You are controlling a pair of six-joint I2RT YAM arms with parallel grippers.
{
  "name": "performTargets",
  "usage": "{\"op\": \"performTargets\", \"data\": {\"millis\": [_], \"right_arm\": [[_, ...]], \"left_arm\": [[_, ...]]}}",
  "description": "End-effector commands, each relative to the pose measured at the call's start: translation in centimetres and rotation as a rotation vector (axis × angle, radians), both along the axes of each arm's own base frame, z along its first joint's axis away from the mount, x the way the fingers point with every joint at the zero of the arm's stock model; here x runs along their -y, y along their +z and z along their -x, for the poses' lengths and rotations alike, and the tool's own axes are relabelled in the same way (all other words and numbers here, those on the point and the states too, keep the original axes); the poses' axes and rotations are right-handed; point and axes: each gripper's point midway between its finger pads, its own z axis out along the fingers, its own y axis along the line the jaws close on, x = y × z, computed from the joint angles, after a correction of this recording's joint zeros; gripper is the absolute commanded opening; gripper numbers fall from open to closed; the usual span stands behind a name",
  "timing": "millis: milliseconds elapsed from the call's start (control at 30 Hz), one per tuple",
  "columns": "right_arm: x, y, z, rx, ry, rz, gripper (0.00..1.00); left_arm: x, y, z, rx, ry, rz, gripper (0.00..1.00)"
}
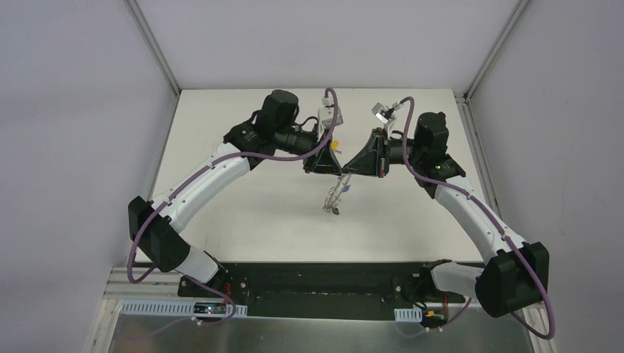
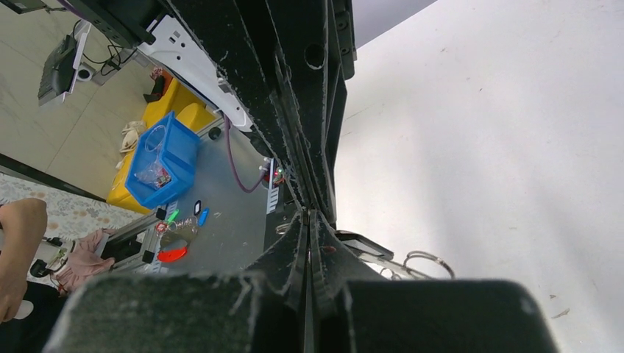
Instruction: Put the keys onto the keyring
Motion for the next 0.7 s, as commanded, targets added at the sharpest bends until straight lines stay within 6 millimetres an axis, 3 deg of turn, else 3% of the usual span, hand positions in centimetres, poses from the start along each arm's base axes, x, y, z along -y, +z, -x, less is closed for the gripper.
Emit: {"op": "performTargets", "data": {"millis": [0,67,333,667], "right_arm": [[0.3,1.4,0.1,0.102,-0.015,-0.025,0.0],[0.3,1.1,-0.1,0.107,-0.022,-0.017,0.0],[0.1,0.6,0.1,0.119,-0.021,0.003,0.16],[-0.3,-0.5,0.3,0.103,-0.009,0.022,0.19]], "left_arm": [[0.1,1.2,0.6,-0.078,0.0,-0.033,0.0],[-0.2,1.1,0.6,-0.115,0.013,-0.086,0.0],[-0.6,0.0,0.9,-0.203,0.041,-0.246,0.0],[0.2,0.3,1.2,-0.199,0.053,-0.257,0.0]]}}
